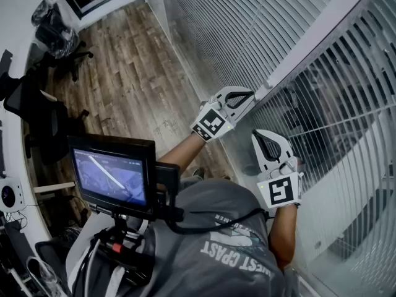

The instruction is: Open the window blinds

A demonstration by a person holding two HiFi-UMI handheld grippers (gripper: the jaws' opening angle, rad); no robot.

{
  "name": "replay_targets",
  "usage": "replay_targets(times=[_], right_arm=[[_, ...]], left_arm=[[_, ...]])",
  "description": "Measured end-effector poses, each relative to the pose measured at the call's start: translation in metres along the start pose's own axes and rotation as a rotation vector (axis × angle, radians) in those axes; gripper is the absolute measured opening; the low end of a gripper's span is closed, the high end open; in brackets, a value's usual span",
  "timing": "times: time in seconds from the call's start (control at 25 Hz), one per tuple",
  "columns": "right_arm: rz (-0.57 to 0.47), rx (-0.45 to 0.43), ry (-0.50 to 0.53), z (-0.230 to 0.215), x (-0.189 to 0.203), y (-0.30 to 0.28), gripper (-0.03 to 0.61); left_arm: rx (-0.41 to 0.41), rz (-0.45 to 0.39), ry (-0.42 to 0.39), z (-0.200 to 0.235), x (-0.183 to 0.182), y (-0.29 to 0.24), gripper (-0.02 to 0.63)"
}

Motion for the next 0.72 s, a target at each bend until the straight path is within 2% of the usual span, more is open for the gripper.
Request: replay_targets(times=[0.72], right_arm=[[0.005,-0.013,-0.007,0.006,0.003,-0.006,-0.006]], left_arm=[[-0.005,0.027,0.009,0.003,0.012,0.005,0.003]])
Point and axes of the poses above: the fingertips, and each gripper's own axes: y backward along the fingers, z to its left, x out of its underside, the point moved 8 cm from there along y, backward along the fingers, and after that the axes turned 14 degrees about y, right-handed, at the moved point
